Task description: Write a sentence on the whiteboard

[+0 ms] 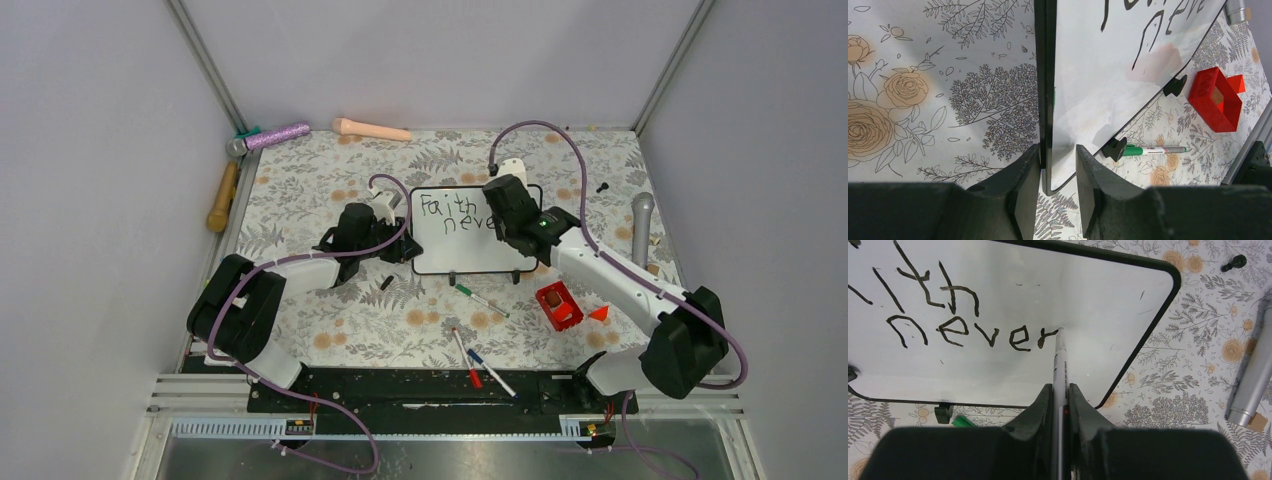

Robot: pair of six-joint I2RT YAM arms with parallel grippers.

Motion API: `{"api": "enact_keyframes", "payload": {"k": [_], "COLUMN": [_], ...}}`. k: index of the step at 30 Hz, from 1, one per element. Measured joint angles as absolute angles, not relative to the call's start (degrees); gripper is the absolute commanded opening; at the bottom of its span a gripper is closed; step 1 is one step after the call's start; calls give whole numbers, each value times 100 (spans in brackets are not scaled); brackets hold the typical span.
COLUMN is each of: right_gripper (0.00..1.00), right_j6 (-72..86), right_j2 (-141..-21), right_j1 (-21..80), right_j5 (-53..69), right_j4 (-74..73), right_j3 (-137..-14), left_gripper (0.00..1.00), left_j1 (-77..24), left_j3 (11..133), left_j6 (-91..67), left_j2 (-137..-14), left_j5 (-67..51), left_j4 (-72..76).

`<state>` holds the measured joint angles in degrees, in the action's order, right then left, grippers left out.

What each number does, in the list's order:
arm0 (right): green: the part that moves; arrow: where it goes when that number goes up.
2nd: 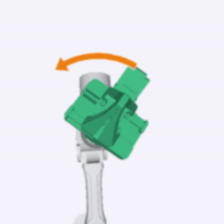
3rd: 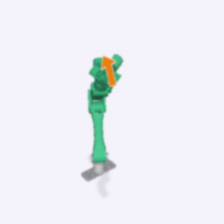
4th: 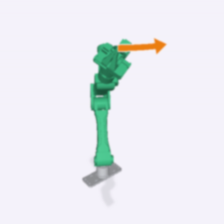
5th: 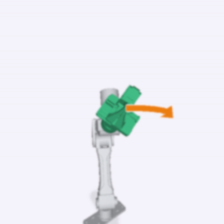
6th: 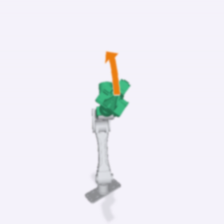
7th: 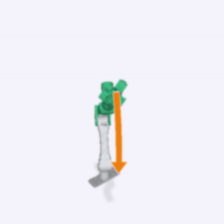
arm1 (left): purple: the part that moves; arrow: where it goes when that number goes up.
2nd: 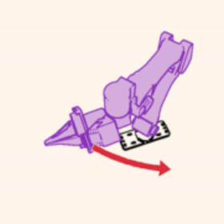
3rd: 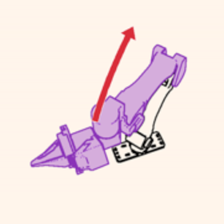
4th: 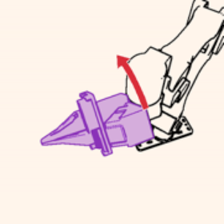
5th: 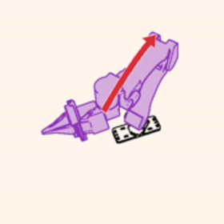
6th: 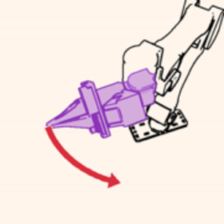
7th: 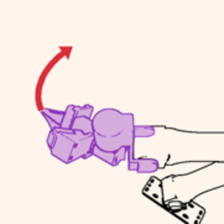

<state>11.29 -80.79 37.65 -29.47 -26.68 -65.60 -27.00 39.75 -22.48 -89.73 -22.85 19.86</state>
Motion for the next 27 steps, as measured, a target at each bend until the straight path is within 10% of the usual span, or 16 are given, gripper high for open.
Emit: {"api": "enact_keyframes", "payload": {"k": [27], "right_gripper": [0], "right_j6": [1763], "right_j2": [-7192], "right_j1": [4755], "right_j5": [-2523], "right_j4": [-1981], "right_j3": [-5697], "left_gripper": [39], "left_j1": [-2700], "left_j3": [3975], "left_j6": [-2274], "left_j2": [-8973], "left_j5": [-2381], "left_j4": [2064]}}
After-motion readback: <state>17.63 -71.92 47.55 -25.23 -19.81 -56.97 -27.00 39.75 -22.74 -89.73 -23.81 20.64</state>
